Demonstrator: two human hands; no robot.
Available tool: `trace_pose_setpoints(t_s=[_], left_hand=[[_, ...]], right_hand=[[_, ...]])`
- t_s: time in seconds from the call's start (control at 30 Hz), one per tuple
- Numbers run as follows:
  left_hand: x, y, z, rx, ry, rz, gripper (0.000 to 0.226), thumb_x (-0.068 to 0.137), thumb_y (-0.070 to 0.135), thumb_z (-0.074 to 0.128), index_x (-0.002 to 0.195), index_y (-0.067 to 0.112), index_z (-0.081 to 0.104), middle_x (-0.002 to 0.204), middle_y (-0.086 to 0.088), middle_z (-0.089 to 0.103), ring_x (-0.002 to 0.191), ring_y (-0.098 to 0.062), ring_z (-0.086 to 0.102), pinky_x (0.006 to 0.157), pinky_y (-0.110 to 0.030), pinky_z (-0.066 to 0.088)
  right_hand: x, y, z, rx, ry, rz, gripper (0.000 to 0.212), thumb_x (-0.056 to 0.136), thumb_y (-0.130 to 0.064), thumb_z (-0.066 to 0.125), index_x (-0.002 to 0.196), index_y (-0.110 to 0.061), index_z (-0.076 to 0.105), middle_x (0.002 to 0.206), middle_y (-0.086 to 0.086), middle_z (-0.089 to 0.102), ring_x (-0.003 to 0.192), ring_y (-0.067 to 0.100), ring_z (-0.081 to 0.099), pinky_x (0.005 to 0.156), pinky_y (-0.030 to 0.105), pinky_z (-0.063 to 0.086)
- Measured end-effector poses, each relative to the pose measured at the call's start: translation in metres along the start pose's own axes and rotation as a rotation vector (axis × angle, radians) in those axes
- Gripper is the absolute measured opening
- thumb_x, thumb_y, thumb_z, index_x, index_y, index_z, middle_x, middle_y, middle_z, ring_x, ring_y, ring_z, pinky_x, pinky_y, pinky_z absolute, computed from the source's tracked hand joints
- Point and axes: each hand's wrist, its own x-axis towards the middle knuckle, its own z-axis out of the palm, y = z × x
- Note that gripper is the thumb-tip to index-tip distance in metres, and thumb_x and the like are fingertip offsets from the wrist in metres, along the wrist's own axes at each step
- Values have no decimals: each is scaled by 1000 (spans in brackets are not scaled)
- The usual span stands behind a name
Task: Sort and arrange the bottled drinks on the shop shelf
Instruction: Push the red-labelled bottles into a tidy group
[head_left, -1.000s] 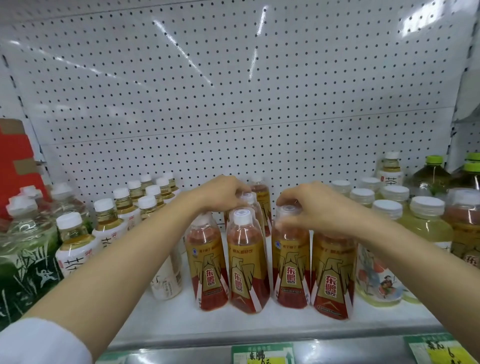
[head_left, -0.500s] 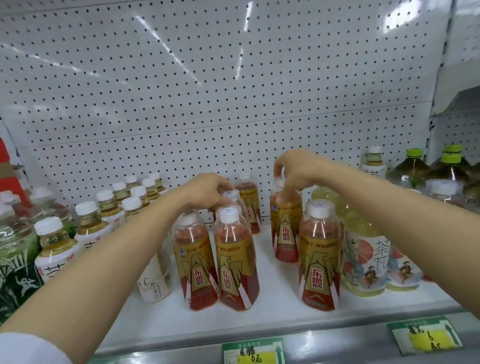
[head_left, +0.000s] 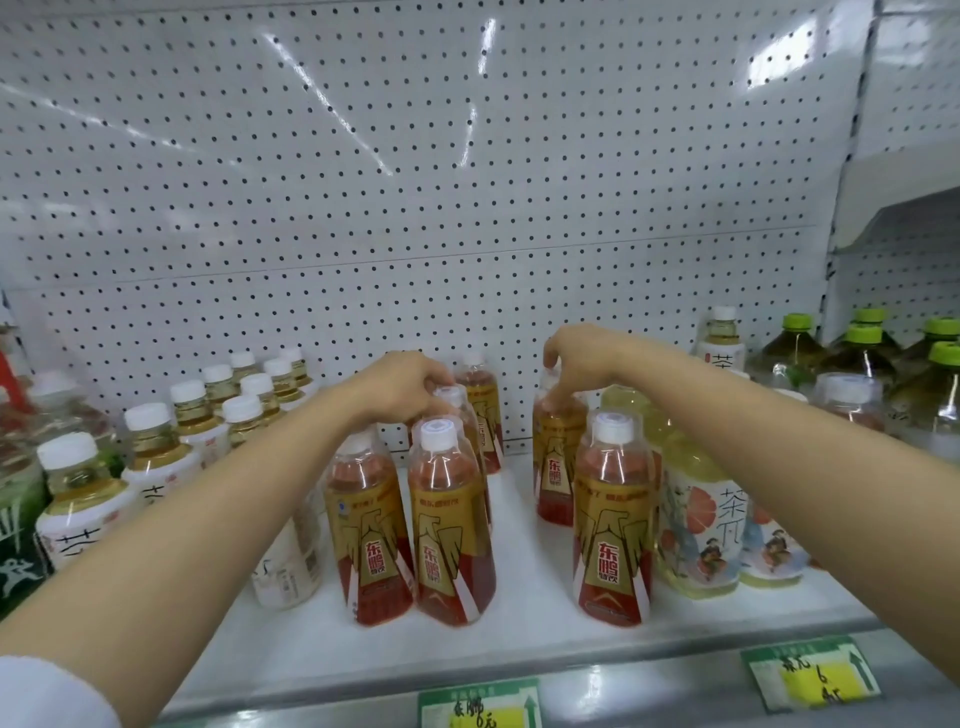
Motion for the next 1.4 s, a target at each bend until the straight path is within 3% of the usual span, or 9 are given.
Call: trace_pose_setpoints(t_s=[0.17,0.27,0.37,0.47,0.8,0.9,1.0,1.13,1.4], left_hand=[[9,-7,-2,-9,-4,-19,44,91,22,71,132,11,61,123,-6,66,99,-20,67,86,-32,58],[21,-20,-7,5,-3,-96,38,90,7,70,128,11,65,112,-7,70,85,-21,72,79,-36,62],[30,-29,-12,10,0,-133,49,81,15,81,126,9,64,110,-9,69,81,-22,71,78,-35,61],[39,-37,-14,36,-1,-159,58,77,24,85,128,9,63,111,-7,68,67,-16,65,66,-29,55],[58,-58,-13,-49,-25,-190,46,75,32,87,113,13,69,95,-6,71,70,-17,70,74,-30,59],[59,-58,-14,-20,-27,-211,34,73,43,85,78,12,71,81,0,70,70,-17,73,72,-28,56],[61,-52,-12,26,-21,-232,47,75,51,81,80,6,72,74,-1,69,65,-16,71,70,-28,53],[63,-44,-3,125,13,-261,51,78,59,73,63,12,60,55,1,62,55,-14,62,60,-24,48],[69,-46,3,149,63,-260,54,83,61,67,65,10,61,58,-2,60,60,-19,59,69,-31,53]], right_hand=[[-28,-32,-9,20,178,-186,68,83,-44,74,138,-11,52,136,4,58,122,22,56,102,36,47],[-44,-58,-6,232,13,-283,66,75,-56,77,124,-15,64,117,-2,68,101,15,66,91,34,56],[-53,-76,5,343,-182,-350,68,70,-61,77,122,-18,64,108,-7,68,93,12,68,81,34,61],[-50,-86,17,331,-157,-380,65,68,-50,84,121,-19,62,97,-10,62,87,11,63,77,30,59],[13,-67,-20,310,-249,-256,66,68,-14,89,128,-16,62,126,8,62,103,30,69,88,34,58],[40,-66,-22,193,-233,-257,63,66,-12,89,124,-16,65,124,8,64,106,26,67,83,28,55],[61,-65,-11,131,-237,-218,65,68,-8,87,128,-14,64,128,7,62,102,25,68,81,27,58],[82,-55,-5,185,-238,-172,62,70,-1,85,127,-10,64,113,8,58,91,25,68,58,18,54],[105,-50,3,135,-164,-175,54,74,-5,81,124,-16,65,119,5,64,99,22,65,55,15,42]])
